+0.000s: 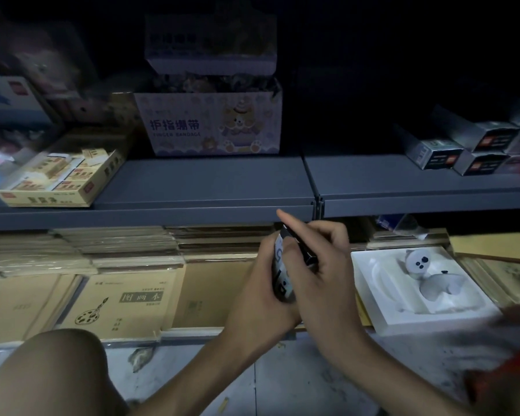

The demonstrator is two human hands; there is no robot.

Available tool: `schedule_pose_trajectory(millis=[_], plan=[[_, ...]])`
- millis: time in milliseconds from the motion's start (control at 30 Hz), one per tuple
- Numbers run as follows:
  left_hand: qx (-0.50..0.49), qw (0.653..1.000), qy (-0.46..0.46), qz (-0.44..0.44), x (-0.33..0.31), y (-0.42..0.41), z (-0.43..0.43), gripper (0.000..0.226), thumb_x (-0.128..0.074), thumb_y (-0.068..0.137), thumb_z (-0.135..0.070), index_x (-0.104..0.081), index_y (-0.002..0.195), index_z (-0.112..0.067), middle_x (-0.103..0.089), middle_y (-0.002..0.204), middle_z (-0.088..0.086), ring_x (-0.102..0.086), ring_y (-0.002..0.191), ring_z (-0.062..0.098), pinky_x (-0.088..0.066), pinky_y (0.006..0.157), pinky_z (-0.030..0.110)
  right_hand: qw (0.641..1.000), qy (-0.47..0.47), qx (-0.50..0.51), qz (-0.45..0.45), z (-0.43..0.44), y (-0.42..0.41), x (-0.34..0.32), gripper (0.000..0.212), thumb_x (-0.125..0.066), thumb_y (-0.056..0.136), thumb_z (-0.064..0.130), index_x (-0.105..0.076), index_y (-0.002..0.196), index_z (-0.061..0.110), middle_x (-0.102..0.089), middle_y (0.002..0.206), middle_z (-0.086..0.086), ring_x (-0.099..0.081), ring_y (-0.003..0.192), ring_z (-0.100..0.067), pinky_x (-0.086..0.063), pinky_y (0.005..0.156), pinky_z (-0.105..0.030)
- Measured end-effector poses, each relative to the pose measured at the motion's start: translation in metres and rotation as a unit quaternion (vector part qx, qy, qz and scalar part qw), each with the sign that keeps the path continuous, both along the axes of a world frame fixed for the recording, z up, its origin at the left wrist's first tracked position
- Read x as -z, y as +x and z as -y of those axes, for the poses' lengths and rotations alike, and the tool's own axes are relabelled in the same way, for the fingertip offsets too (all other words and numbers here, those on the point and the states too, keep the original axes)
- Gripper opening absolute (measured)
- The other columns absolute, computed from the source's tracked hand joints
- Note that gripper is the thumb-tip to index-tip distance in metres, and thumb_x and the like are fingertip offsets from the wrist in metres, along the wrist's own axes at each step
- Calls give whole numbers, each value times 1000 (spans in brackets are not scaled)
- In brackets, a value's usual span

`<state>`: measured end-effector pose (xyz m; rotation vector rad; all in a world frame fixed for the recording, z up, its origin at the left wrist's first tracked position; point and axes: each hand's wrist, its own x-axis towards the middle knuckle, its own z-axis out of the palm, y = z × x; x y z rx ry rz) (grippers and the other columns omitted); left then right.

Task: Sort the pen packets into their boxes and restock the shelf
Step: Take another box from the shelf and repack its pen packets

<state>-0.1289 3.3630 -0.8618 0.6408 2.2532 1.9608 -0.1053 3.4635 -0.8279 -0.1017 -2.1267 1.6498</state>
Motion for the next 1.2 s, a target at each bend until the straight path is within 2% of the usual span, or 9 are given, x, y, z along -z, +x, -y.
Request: schedule_pose_trajectory(millis=[167, 300, 400, 467, 567, 767, 900, 1000, 1200], plan=[[-22, 1000, 12, -9, -7, 1, 1, 57, -76, 82, -8, -51, 131, -22, -70, 108, -5, -71, 100, 18, -60, 77, 44, 998, 46, -35, -9, -6, 2, -4, 39, -53, 96, 32, -70, 132, 34, -51, 124, 14, -59, 119, -5, -53, 91, -18], [-37, 999, 34, -10, -8, -1, 4, 34, -75, 76, -19, -58, 106, -23, -66, 87, -3, -64, 77, 13, -49, 65, 29, 994, 79, -75, 2, -13, 5, -5, 44, -46, 99, 34, -64, 139, 34, -59, 129, 24, -58, 124, 2, -50, 97, -17], [-40, 998, 30, -24, -10, -2, 7, 31, -78, 78, -6, -61, 98, -21, -66, 81, -5, -61, 72, 9, -46, 62, 20, 991, 102, -82, 2, -17, 7, -6, 44, -46, 100, 31, -63, 141, 36, -60, 131, 26, -57, 127, 2, -49, 99, -20], [-38, 998, 27, -30, -12, -1, 6, 27, -79, 77, -4, -61, 94, -16, -65, 78, -2, -59, 69, 5, -45, 61, 18, 988, 137, -70, -4, -18, 10, -5, 45, -43, 101, 34, -60, 142, 36, -58, 134, 27, -56, 129, 1, -50, 101, -24], [-45, 998, 27, -37, -11, 3, 5, 25, -75, 71, -21, -59, 89, -13, -63, 75, 1, -55, 65, 6, -43, 59, 21, 983, 173, -60, -6, -19, 14, -3, 48, -37, 102, 38, -56, 146, 36, -56, 139, 27, -54, 131, 0, -49, 104, -26], [-69, 996, 7, -63, -11, 6, 2, 26, -73, 68, -27, -59, 90, -23, -61, 73, -10, -57, 65, 5, -41, 58, 14, 987, 138, -77, 21, -17, 15, -4, 47, -38, 103, 31, -55, 147, 38, -55, 140, 26, -53, 130, 5, -42, 101, -10], [-74, 994, 0, -78, -12, 7, 3, 27, -72, 67, -26, -60, 91, -29, -62, 74, -13, -59, 67, 3, -41, 58, 12, 988, 123, -89, 40, -17, 14, -5, 48, -38, 102, 31, -56, 146, 40, -54, 140, 28, -52, 131, 7, -44, 101, -12], [-87, 992, -15, -92, -12, 8, 5, 28, -74, 69, -30, -60, 94, -33, -65, 77, -16, -64, 71, 3, -44, 59, 11, 989, 74, -113, 61, -18, 12, -7, 42, -43, 109, 22, -58, 144, 40, -57, 138, 26, -55, 129, 3, -47, 102, -17], [-107, 988, -34, -107, -7, 7, 9, 31, -73, 72, -37, -62, 100, -33, -70, 84, -16, -70, 78, 6, -49, 62, 13, 982, -9, -158, 105, -21, 11, -11, 42, -49, 108, 15, -62, 140, 39, -63, 134, 26, -60, 120, 9, -50, 95, -11]])
